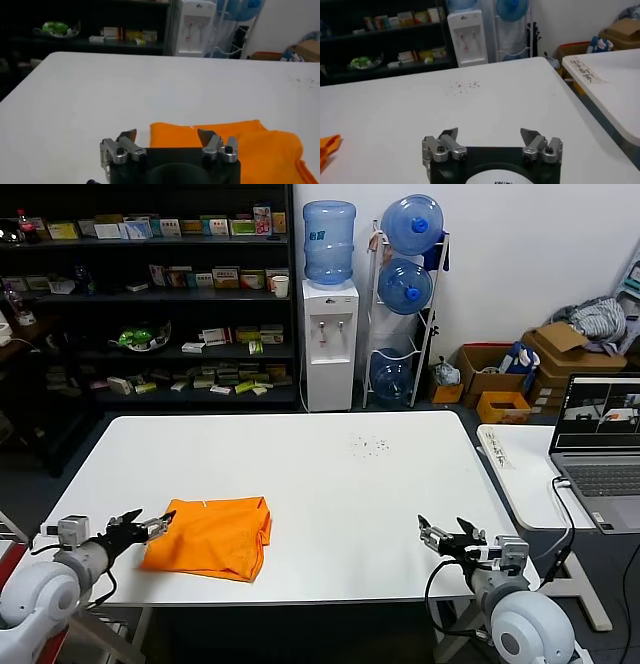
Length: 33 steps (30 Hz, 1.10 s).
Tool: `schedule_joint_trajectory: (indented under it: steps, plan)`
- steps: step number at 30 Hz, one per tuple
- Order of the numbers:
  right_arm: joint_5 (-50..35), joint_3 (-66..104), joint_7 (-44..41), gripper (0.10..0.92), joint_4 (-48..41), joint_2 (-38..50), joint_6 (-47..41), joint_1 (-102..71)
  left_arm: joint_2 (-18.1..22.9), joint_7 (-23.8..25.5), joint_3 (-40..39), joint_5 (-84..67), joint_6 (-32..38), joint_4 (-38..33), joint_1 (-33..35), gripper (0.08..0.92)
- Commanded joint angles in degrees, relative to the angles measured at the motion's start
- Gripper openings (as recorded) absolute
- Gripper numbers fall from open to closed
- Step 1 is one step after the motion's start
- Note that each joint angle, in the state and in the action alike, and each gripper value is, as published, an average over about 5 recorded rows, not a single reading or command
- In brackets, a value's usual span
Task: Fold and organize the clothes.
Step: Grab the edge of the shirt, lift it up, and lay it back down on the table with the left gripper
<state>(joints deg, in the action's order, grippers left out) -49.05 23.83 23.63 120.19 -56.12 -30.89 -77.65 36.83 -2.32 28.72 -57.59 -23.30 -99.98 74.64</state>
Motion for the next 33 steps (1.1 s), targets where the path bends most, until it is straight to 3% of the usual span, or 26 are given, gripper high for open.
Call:
schedule_joint_trajectory:
  steps: [1, 22, 33]
  plan:
    - [-0.03, 0.36, -0.16, 0.823, 0.19, 0.13, 0.09, -0.40, -5.34, 10.03, -1.96, -1.42, -0.56, 8.97, -1.10, 0.822]
    - [0.03, 0.09, -0.07, 0.823, -0.07, -0.16, 0.09, -0.38, -3.00, 9.97, -9.10, 0.16, 0.69, 11.55, -5.67, 0.807]
    - [0.07, 0.04, -0.05, 0.823, -0.22, -0.30, 0.15, -0.19, -2.49, 9.22, -8.98, 0.10, 1.09, 10.67, -5.16, 0.507]
